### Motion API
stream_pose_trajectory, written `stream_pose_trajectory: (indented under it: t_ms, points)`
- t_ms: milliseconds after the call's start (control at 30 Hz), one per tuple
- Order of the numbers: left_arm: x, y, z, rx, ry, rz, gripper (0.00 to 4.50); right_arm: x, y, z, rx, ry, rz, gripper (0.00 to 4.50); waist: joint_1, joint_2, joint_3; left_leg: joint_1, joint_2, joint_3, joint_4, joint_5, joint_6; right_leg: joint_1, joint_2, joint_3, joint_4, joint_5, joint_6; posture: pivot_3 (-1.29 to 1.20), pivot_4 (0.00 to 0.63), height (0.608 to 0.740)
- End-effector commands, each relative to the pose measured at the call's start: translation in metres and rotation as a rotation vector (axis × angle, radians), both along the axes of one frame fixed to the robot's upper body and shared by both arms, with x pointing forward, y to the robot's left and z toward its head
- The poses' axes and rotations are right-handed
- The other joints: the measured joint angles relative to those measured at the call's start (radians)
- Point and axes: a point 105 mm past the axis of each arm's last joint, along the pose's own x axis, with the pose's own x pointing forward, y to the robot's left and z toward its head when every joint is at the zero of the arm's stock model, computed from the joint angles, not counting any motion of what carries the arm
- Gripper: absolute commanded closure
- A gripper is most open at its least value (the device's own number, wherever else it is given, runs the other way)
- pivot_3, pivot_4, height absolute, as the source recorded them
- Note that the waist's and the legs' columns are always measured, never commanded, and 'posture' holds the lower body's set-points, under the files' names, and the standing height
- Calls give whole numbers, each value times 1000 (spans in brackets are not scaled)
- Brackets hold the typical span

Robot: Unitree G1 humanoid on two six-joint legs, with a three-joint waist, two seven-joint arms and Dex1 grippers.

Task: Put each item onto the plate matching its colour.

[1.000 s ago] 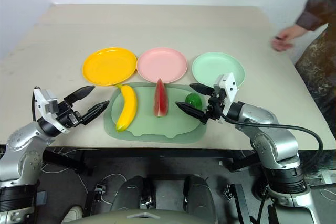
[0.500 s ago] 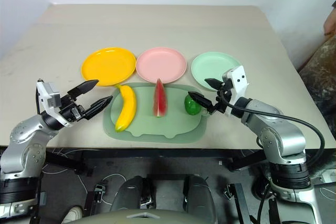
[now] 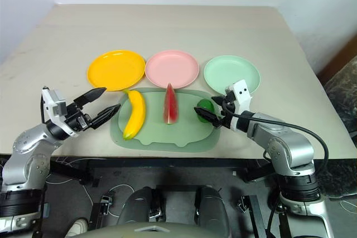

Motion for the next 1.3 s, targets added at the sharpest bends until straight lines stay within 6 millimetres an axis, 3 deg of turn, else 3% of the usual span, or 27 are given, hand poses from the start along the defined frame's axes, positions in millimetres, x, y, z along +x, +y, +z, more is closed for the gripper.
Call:
stream_pose_trajectory:
  t_ms: [33, 267, 367, 467, 500, 633, 733, 867, 1033, 1167, 1300]
  points:
    - [-3, 2, 13, 16, -58, 6, 127, -3, 8, 2, 5, 0, 33, 0, 0, 0, 0, 0, 0, 0, 0, 0, 0, 0, 0, 0, 0, 0, 0, 0, 150, 695]
    - [-4, 5, 12, 26, -59, 16, 127, 4, 8, -7, -51, 23, 25, 0, 0, 0, 0, 0, 0, 0, 0, 0, 0, 0, 0, 0, 0, 0, 0, 0, 150, 695]
    - [-6, 8, 10, 32, -55, 15, 83, 2, 9, -8, -86, 18, 40, 574, -1, 0, 0, 0, 0, 0, 0, 0, 0, 0, 0, 0, 0, 0, 0, 0, 150, 695]
    - [-6, 9, 9, 35, -54, 18, 83, 0, 12, 10, -50, -36, 70, 1494, 0, 0, 0, 0, 0, 0, 0, 0, 0, 0, 0, 0, 0, 0, 0, 0, 150, 695]
    - [-6, 10, 9, 36, -54, 18, 83, 0, 12, 18, -38, -59, 83, 1582, 0, 0, 0, 0, 0, 0, 0, 0, 0, 0, 0, 0, 0, 0, 0, 0, 150, 695]
    - [-6, 9, 10, 36, -56, 20, 83, 9, 7, 56, 13, -164, 79, 1583, -1, 0, 0, 0, 0, 0, 0, 0, 0, 0, 0, 0, 0, 0, 0, 0, 150, 695]
    - [-7, 9, 10, 36, -55, 20, 83, 31, -6, 66, -17, -204, 5, 1583, -2, 0, 0, 0, 0, 0, 0, 0, 0, -1, 0, 0, 0, 0, 0, 0, 150, 695]
    - [-8, 9, 10, 37, -58, 28, 83, 57, -21, 62, -64, -211, -81, 1583, 0, 0, 0, 0, 0, 1, 0, 0, 0, 0, 0, 0, 0, 0, 0, 0, 150, 695]
    - [-13, 12, 11, 42, -59, 50, 83, 102, -44, 36, -209, -181, -292, 1583, -10, 0, 0, 0, 0, 2, 0, 0, 0, -1, 0, 0, 1, 0, 0, 0, 150, 695]
    - [-15, 12, 12, 42, -61, 62, 83, 115, -47, 32, -223, -184, -327, 1583, -15, 1, 0, 0, 0, 3, -1, 0, -1, -2, 0, 1, 1, 0, 0, 0, 150, 695]
    - [-17, 12, 12, 41, -61, 69, 83, 118, -45, 34, -209, -192, -312, 307, -17, 1, 0, -1, 0, 3, 0, 0, -1, -3, 0, 1, 1, 0, 0, 0, 150, 695]
